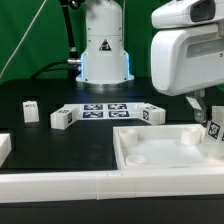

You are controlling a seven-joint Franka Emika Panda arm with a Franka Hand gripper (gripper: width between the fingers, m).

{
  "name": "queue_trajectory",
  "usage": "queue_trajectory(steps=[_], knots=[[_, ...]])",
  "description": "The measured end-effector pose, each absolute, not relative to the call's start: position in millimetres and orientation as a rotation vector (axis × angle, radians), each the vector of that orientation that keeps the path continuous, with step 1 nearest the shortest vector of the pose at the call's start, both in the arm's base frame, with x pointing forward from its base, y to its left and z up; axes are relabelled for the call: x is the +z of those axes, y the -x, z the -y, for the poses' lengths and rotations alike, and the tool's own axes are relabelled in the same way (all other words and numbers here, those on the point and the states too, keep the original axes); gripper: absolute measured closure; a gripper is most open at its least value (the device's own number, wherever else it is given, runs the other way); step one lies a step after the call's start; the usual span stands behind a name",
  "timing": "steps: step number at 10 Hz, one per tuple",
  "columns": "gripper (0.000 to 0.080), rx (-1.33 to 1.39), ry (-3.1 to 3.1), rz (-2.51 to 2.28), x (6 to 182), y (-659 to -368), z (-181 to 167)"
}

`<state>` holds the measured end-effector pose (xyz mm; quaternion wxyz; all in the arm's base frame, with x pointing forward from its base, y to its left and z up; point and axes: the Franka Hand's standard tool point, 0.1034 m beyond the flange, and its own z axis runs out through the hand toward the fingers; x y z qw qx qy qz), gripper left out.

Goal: Assemble one leg

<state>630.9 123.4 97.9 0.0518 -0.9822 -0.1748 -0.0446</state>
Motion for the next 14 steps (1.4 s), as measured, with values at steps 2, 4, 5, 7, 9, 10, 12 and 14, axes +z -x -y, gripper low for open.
queue_trajectory(steps=[2,4,5,7,9,10,12,14], knots=[[0.015,-0.163,2.991,0.522,88.7,-628.5,-118.5],[0.015,-0.152,2.994,0.515,83.5,-625.6,-113.9],[0.015,-0.152,2.994,0.514,83.7,-625.5,-115.3],[0.0197,-0.151,2.993,0.517,83.6,-625.2,-116.7],[0.0377,-0.151,2.993,0.517,83.6,-625.2,-116.7],[0.0508,-0.151,2.993,0.517,83.5,-625.1,-116.7],[0.0508,-0.151,2.994,0.511,83.5,-625.1,-116.8],[0.0508,-0.149,2.997,0.485,83.3,-625.0,-116.9]])
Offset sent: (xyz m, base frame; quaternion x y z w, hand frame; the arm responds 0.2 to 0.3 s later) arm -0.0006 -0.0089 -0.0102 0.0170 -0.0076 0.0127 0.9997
